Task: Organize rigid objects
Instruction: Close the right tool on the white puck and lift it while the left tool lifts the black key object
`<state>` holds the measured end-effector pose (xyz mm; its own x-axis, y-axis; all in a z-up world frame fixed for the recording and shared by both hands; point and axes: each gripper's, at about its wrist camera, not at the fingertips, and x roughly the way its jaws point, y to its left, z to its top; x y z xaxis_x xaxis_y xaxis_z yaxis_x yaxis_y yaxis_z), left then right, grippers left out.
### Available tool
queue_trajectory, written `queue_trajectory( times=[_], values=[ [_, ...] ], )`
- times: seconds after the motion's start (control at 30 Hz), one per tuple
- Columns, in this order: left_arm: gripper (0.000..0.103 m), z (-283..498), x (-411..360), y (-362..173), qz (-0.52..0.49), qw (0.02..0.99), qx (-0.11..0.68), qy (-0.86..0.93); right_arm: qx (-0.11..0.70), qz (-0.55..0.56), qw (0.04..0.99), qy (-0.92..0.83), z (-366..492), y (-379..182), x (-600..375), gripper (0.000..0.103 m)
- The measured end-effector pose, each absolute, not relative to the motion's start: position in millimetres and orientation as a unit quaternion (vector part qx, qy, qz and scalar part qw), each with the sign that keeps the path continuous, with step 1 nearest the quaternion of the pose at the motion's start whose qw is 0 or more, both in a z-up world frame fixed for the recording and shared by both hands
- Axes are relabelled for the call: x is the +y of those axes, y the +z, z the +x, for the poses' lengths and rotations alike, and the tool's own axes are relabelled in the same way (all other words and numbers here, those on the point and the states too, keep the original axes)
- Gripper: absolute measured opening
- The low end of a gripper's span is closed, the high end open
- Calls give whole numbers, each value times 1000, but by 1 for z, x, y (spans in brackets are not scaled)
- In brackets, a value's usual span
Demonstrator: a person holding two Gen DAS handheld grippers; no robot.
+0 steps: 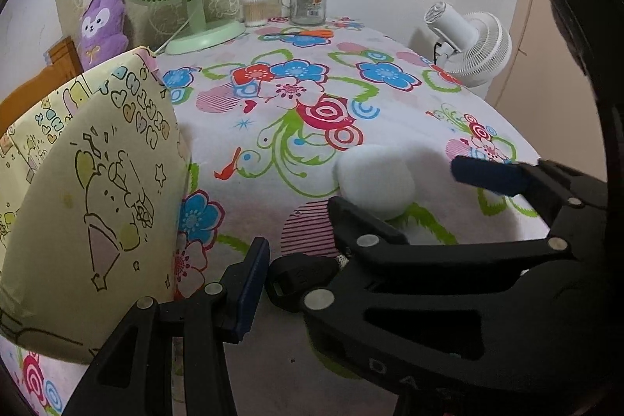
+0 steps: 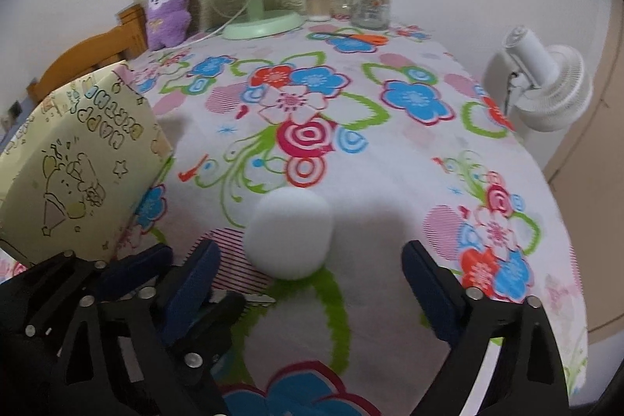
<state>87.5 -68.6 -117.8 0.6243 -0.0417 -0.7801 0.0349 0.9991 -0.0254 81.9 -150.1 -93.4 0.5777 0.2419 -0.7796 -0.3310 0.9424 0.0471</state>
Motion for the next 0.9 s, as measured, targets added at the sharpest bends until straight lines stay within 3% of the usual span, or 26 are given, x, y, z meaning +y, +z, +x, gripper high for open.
queue_trajectory(
  times=[0.1,0.33,0.9],
  values=[
    [52,90,-68,-118,-7,901,433,-18,434,-42,883,175,87,-96,-148,88],
    [52,94,-68,-118,-5,902,431,-9,436,-36,882,176,93,-98,-148,53],
    [52,79,-81,-113,7,905,425,-24,428,-50,892,136,68,-90,-163,52]
  ],
)
